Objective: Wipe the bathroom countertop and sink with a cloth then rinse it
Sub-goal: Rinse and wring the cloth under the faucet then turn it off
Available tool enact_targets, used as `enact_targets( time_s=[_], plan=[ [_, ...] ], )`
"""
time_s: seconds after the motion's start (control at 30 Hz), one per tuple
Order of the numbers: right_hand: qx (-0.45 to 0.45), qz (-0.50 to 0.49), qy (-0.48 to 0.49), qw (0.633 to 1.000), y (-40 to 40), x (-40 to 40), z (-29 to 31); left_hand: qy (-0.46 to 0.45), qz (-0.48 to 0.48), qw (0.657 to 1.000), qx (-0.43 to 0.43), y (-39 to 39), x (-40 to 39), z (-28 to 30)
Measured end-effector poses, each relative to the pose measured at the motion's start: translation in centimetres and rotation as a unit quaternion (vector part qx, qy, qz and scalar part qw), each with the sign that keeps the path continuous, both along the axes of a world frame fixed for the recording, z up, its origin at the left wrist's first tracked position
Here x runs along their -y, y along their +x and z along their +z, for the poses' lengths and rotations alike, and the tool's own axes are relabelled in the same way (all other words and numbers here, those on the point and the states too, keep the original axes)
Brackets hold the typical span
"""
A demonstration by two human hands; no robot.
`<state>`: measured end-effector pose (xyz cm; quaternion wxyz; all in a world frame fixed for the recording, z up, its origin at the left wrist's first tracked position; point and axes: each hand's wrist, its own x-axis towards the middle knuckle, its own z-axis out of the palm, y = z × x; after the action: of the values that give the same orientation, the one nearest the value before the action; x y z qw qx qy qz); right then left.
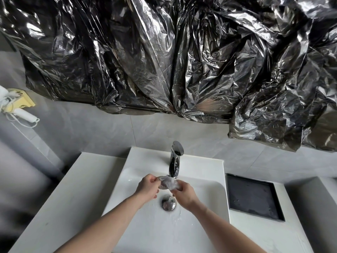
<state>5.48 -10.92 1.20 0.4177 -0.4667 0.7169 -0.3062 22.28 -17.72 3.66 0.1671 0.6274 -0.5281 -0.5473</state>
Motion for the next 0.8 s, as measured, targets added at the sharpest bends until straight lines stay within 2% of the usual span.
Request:
enact_targets(
  time_s=[0.13, 0.27, 0.47, 0.53, 0.67, 0.8],
  plan=[
    [-0.018, 0.012, 0.018, 1.000, -0.6, -0.1, -0.3, -0.049, -0.056, 0.995, 0.060, 0.2, -0.2, -0.6],
    [-0.012, 0.044, 0.012, 0.999, -0.3, -0.2, -0.5, -0.070, -0.086, 0.993, 0.051, -0.1, -0.1, -0.4],
    [-0.086, 0.087, 0.047, 0.991, 0.0, -0.3, -0.9, -0.066, -0.097, 0.993, 0.011, -0.9, 0.1, -1.1],
    [-0.078, 0.093, 0.068, 0.990, -0.1, -0.6, -0.9, -0.077, -0.110, 0.991, -0.004, -1.0, 0.0, -0.7],
    [-0.065, 0.095, 0.033, 0.993, -0.3, -1.0, -0.2, -0.099, -0.127, 0.986, -0.030, -1.7, -0.6, 0.0],
    [-0.039, 0.073, 0.038, 0.996, -0.5, -1.1, 0.1, -0.102, -0.133, 0.986, -0.024, -1.9, -0.9, 0.1]
  ],
)
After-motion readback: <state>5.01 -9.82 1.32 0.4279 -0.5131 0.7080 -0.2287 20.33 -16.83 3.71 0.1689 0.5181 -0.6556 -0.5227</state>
